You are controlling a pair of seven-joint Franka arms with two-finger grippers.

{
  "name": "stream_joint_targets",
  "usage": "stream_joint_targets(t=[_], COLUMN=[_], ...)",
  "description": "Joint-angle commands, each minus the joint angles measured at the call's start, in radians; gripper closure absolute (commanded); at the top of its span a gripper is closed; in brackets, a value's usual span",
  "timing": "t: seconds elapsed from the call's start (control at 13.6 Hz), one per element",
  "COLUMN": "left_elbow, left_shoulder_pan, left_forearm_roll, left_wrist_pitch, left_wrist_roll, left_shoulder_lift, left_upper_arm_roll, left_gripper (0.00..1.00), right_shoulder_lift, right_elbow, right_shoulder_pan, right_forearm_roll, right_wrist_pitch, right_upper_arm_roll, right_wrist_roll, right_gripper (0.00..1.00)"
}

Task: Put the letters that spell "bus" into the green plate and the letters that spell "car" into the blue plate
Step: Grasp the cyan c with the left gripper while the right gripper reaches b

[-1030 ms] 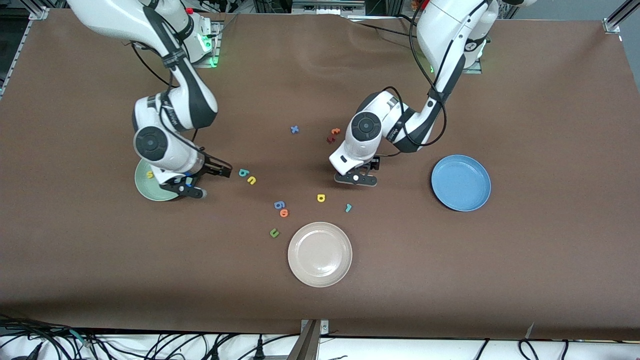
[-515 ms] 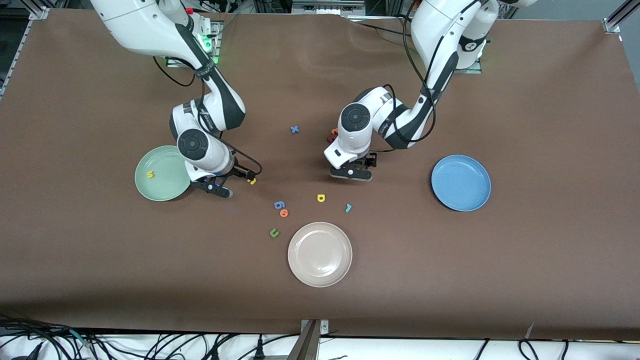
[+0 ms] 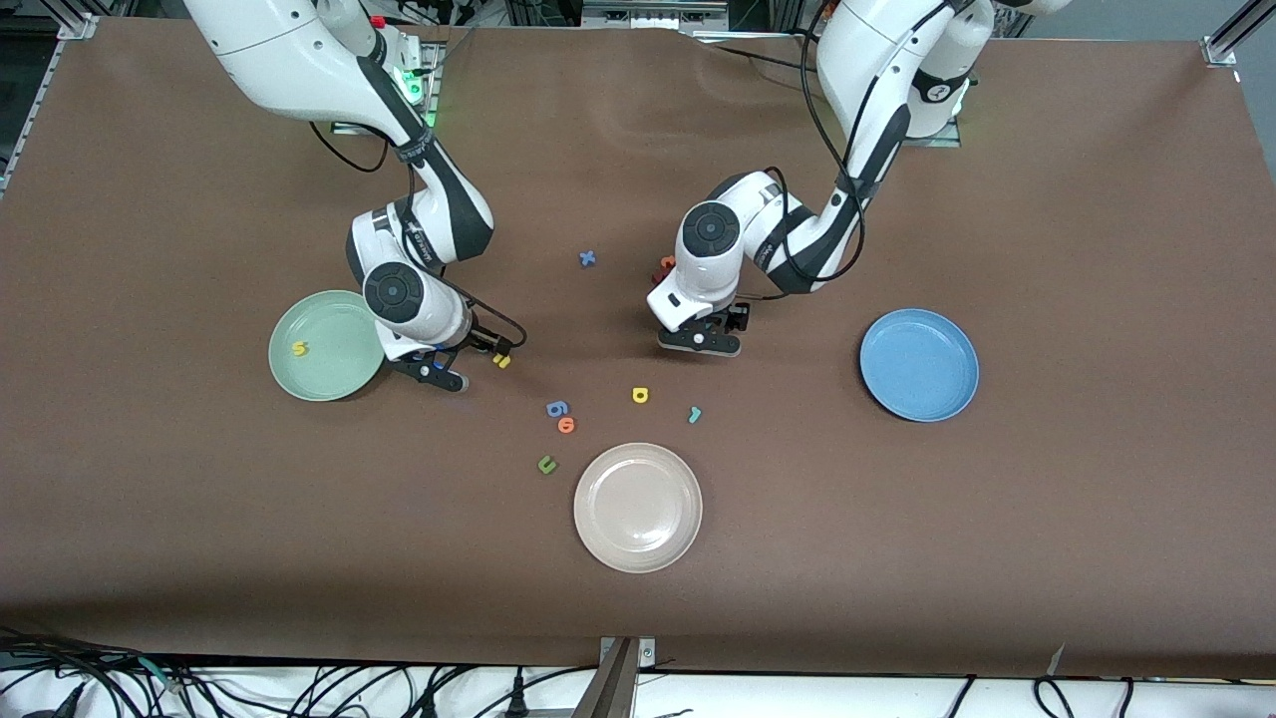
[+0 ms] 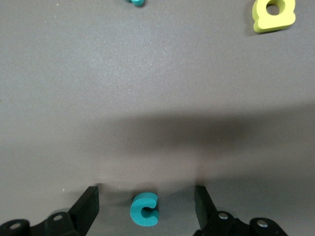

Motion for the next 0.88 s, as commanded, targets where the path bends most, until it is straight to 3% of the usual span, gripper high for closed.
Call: stream_joint_targets(t=[0.0, 0.07, 0.66, 0.81], left_elbow=[-0.043, -0.043, -0.043, -0.051], left_shoulder_pan=[-0.012, -0.009, -0.009, -0.009], left_forearm_roll=[0.031, 0.031, 0.031, 0.031], left_wrist_pitch=[0.012, 0.012, 0.022, 0.022], left_wrist_roll=[-0.027, -0.027, -0.047, -0.047], left_shoulder_lift=[-0.035, -0.035, -0.035, -0.035], left_upper_arm_roll=[0.007, 0.000, -0.001, -0.001], left_gripper=[0.19, 0.28, 0.46, 0.54], right_shoulder_lift=[-0.021, -0.020, 0.013, 0.013], right_elbow=[-0.015, -0.014, -0.012, -0.008], right_shoulder_pan=[0.005, 0.005, 0.004, 0.004], right_forearm_roll=[0.011, 0.011, 0.009, 0.009], right_wrist_pitch=[-0.018, -0.026, 0.003, 0.008], right_upper_arm_roll=[-0.002, -0.002, -0.003, -0.003], right_wrist_roll=[0.014, 0.012, 0.008, 0.005], right_gripper=[0.01, 0.01, 0.01, 0.10])
